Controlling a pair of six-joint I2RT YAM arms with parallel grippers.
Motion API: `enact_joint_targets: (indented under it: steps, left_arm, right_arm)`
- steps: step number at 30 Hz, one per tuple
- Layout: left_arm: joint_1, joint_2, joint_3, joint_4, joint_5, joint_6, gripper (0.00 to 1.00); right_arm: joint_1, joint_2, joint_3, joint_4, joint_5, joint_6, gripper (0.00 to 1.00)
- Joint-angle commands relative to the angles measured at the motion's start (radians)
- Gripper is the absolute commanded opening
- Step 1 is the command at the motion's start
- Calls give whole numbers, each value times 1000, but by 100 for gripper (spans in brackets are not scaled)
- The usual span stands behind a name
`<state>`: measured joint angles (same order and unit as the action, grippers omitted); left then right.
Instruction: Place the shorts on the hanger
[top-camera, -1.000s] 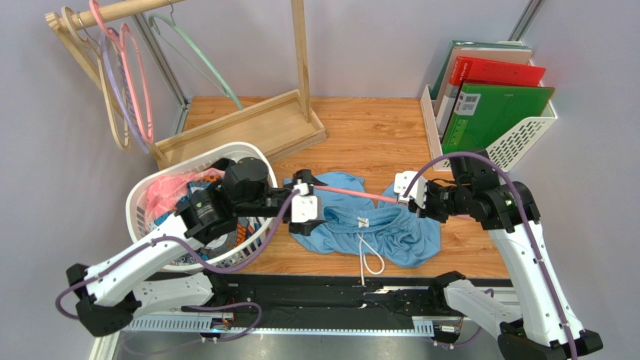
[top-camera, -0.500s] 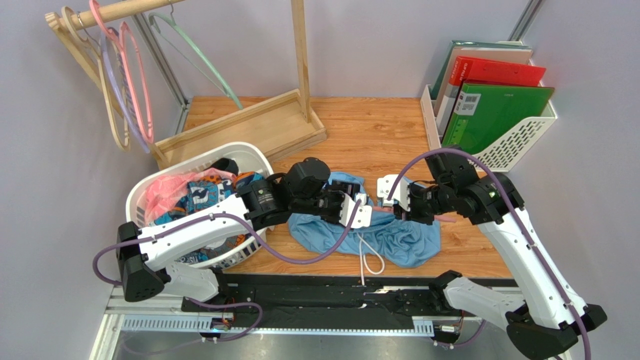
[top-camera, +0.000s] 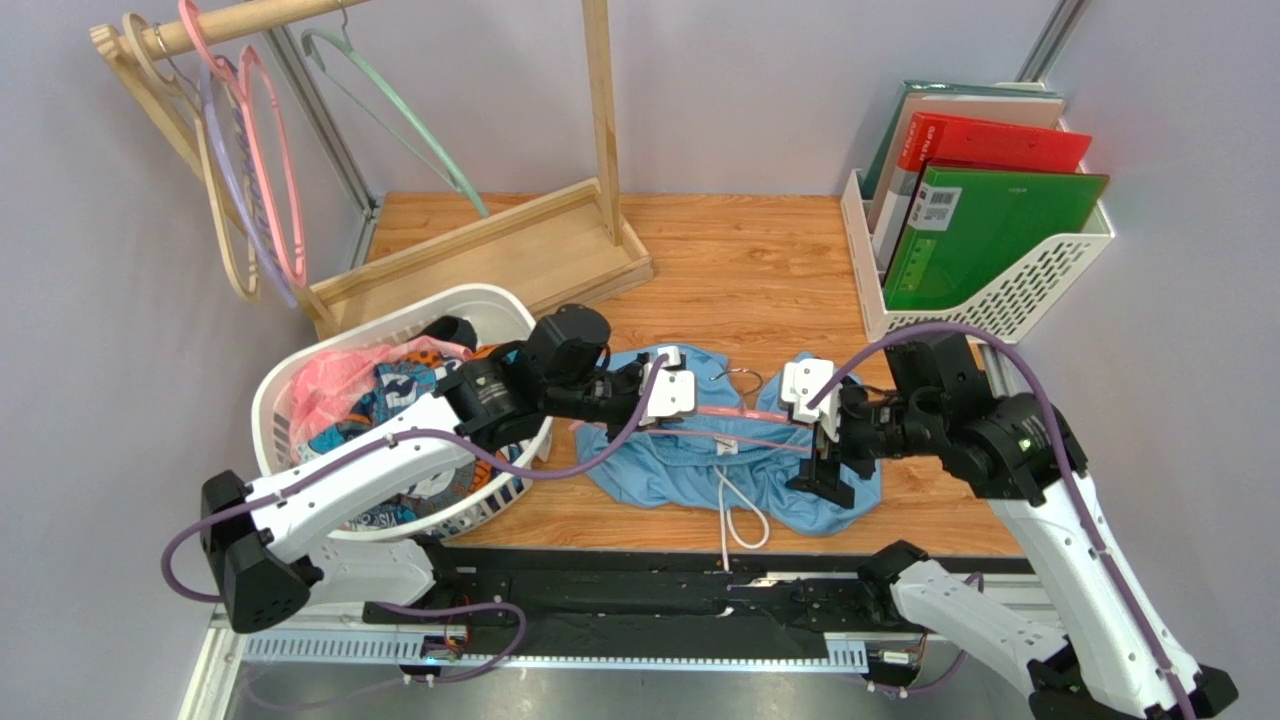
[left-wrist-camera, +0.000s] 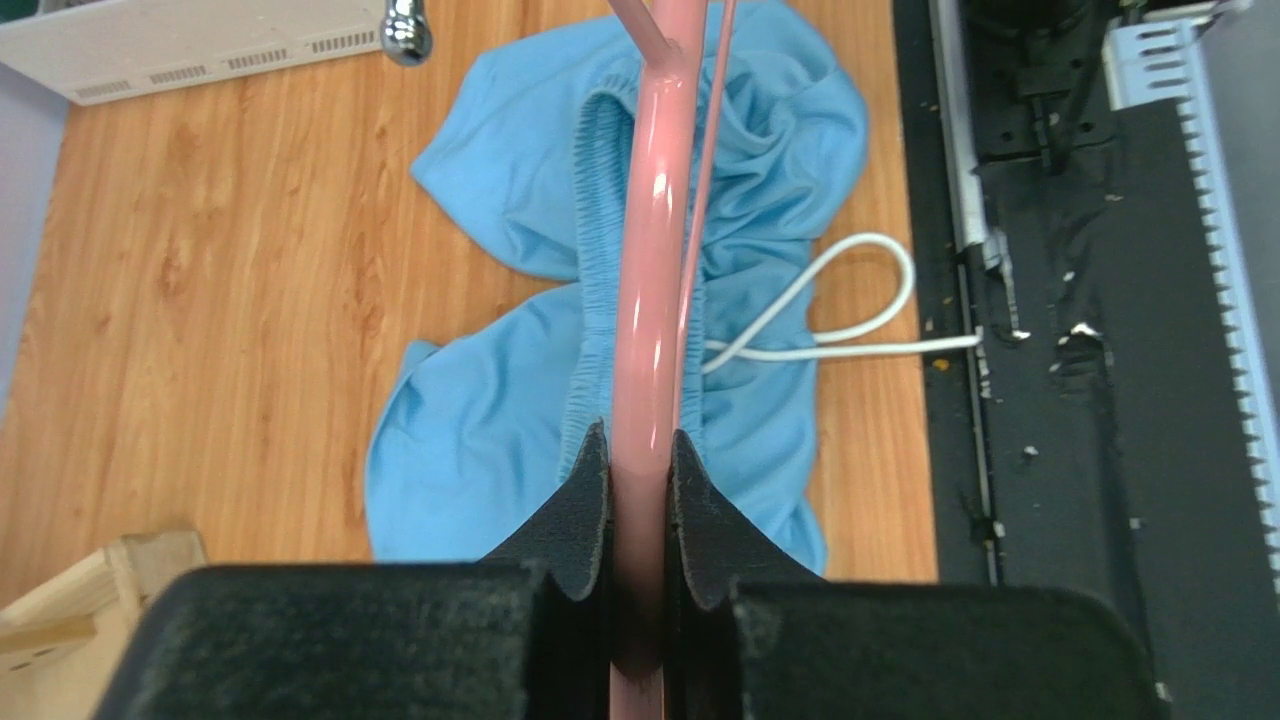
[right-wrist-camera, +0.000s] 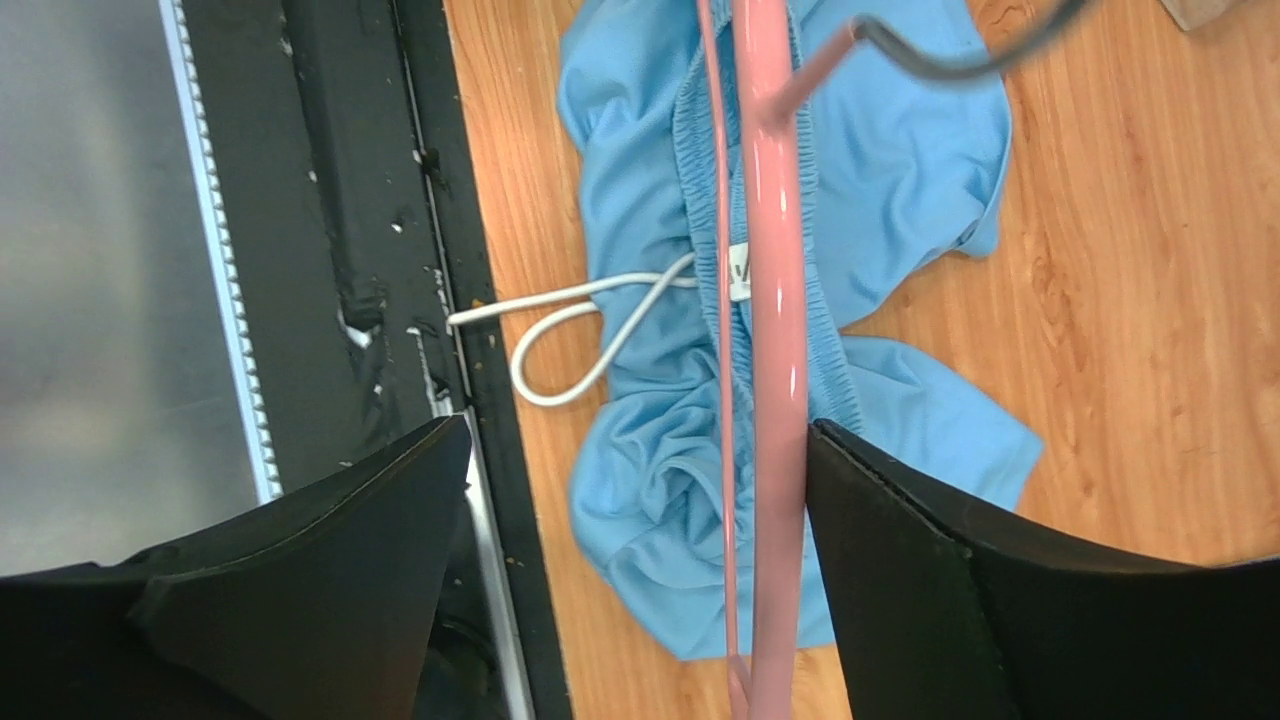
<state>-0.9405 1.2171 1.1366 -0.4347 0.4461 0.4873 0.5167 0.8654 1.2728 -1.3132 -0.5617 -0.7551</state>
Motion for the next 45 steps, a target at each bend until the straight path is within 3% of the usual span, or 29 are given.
enact_joint_targets:
  steps: [1, 5, 12, 15, 17, 18, 20, 31, 34, 35, 37, 38, 39, 43, 45]
  left_arm:
    - [9, -57, -9, 120, 107, -75, 0]
    - [11, -68, -40, 186, 138, -101, 0]
    - [12, -73, -55, 223, 192, -112, 0]
    - [12, -68, -54, 200, 186, -95, 0]
    - [25, -77, -66, 183, 192, -92, 0]
    - [29, -80, -72, 180, 194, -84, 0]
    - [37, -91, -93, 174, 209, -81, 0]
    - [35, -65, -72, 266, 270, -133, 0]
    - [31, -51, -72, 278, 267, -142, 0]
    - [31, -47, -72, 281, 266, -144, 0]
    - [31, -41, -69, 278, 257, -142, 0]
    - [31, -39, -67, 272, 255, -136, 0]
    - [31, -37, -66, 255, 255, -135, 1]
    - [32, -48, -70, 200, 250, -131, 50]
    - [43, -62, -84, 159, 217, -135, 60]
  right_arm:
    - [3, -37, -15, 106, -72, 140, 85]
    - [3, 6, 13, 146, -144, 203, 80]
    - [-1, 27, 8, 239, -242, 255, 58]
    - [0, 29, 48, 215, -259, 232, 56]
    - [-1, 20, 82, 187, -257, 218, 58]
    - [-3, 6, 111, 163, -256, 215, 65]
    - [-1, -6, 129, 149, -250, 221, 70]
    - [-3, 49, -16, 318, -213, 301, 76]
    - [-7, 64, -15, 365, -227, 323, 58]
    - [-7, 67, -6, 359, -228, 323, 44]
    - [-7, 67, 0, 341, -227, 310, 27]
    - [-7, 61, 2, 313, -221, 300, 5]
    - [-7, 55, -1, 304, -210, 287, 0]
    - [-9, 5, -19, 267, -169, 278, 0]
    - [-9, -40, -29, 223, -141, 237, 0]
